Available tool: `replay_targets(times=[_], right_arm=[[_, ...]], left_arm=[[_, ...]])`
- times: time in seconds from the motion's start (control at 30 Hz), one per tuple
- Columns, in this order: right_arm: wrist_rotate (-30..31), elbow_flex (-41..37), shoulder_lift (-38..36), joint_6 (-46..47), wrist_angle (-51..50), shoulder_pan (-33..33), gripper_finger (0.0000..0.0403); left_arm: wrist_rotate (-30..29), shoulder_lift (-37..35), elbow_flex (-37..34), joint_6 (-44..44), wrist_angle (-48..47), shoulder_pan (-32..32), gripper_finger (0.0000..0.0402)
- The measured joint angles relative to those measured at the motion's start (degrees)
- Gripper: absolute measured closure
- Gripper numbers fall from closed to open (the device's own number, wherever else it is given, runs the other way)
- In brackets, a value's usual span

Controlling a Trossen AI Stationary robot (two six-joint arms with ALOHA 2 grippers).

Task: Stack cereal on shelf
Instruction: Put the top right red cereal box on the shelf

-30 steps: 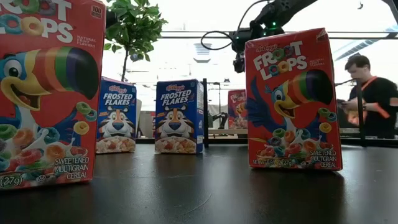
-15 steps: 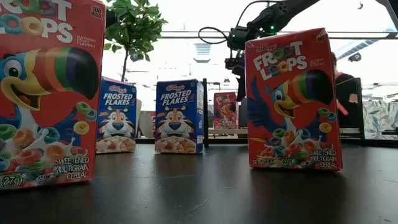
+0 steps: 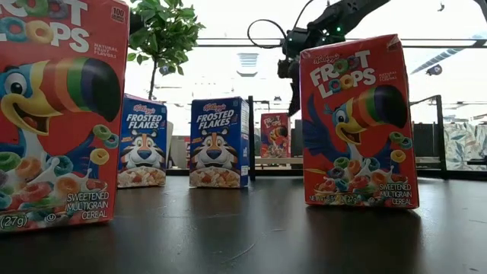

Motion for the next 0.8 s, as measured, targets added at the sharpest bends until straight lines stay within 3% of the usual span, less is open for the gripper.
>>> replay_targets(times=[0.1,0.23,0.4,0.8], right_arm=[[0.5,-3.62,-0.1,1.27,8.55,0.65,0.0394],[8.66,-8.13,-0.04,1.28,16.78,0.92,0.0394],[14.11,-9.08,-0.06,0.77,18.09,0.78,0.0394],[17.51,-9.06,-0.06,-3.14,18.37,0.77,0.0394]], left_arm=[[0.01,0.5,0.0,0.02,-0.04,0.0,0.0357],[0.01,0.54,0.0,0.0,-0.01,0.0,0.0357],[-0.01,0.54,0.0,0.0,-0.02,0.0,0.0357],[0.0,0.54,0.0,-0.01,-0.02,0.0,0.0357]])
